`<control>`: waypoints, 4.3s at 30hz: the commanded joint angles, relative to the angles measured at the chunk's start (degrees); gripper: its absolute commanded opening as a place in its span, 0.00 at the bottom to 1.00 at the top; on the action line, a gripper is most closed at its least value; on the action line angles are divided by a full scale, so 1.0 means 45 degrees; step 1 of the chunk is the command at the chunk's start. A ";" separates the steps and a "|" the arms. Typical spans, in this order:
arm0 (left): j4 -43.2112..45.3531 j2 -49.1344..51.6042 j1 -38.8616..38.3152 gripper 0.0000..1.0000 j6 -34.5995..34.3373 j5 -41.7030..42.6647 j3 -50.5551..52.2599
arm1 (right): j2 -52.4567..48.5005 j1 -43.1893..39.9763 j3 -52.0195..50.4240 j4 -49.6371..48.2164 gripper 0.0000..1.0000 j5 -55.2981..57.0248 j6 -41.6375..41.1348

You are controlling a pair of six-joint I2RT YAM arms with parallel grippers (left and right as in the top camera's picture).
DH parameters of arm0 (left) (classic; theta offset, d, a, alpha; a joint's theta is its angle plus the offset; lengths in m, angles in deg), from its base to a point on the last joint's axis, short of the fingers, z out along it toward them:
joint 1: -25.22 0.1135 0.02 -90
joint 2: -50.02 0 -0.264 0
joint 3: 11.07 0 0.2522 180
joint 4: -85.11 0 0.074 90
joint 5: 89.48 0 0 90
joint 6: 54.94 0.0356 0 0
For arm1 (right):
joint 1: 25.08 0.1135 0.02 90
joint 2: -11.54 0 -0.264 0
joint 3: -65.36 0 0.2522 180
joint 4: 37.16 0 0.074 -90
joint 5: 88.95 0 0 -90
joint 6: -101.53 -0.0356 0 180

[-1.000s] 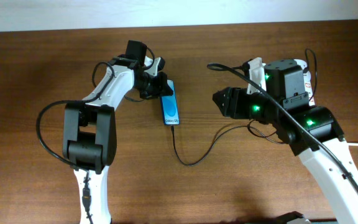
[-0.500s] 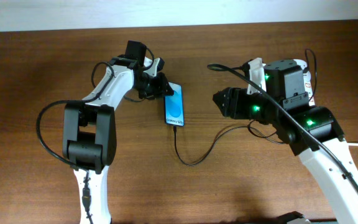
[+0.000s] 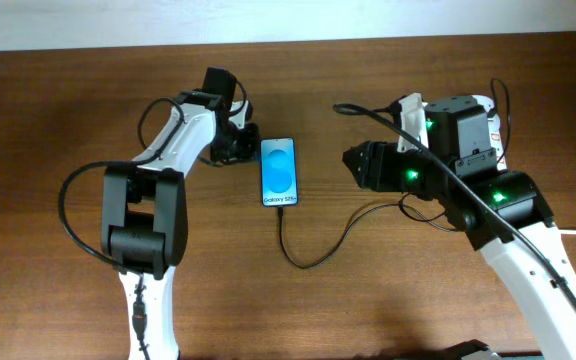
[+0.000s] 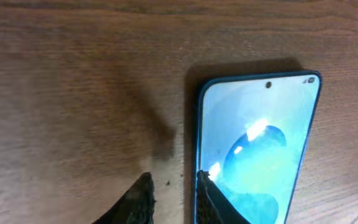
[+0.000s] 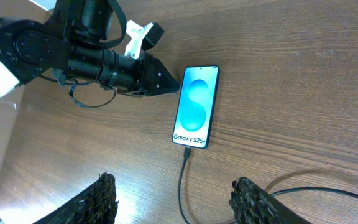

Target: Plug charger to phone and switch on socket

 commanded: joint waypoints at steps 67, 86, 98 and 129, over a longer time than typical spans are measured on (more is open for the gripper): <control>-0.5935 -0.6494 0.1642 0.99 0.0665 -0.2147 -0.5183 | -1.2162 -0.9423 0.4692 -0.1180 0.91 0.2288 0.0257; -0.5935 -0.6494 0.1642 0.99 0.0665 -0.2147 -0.5183 | -1.2162 -0.9326 0.3691 -0.0588 0.91 0.2375 0.0262; -0.5935 -0.6494 0.1642 0.99 0.0665 -0.2147 -0.5183 | -1.1701 -1.1638 1.1278 0.5668 0.91 0.3293 0.1889; -0.5935 -0.6494 0.1642 0.99 0.0665 -0.2147 -0.5183 | 0.4478 -0.3638 -0.1763 0.2866 0.98 0.2569 0.5294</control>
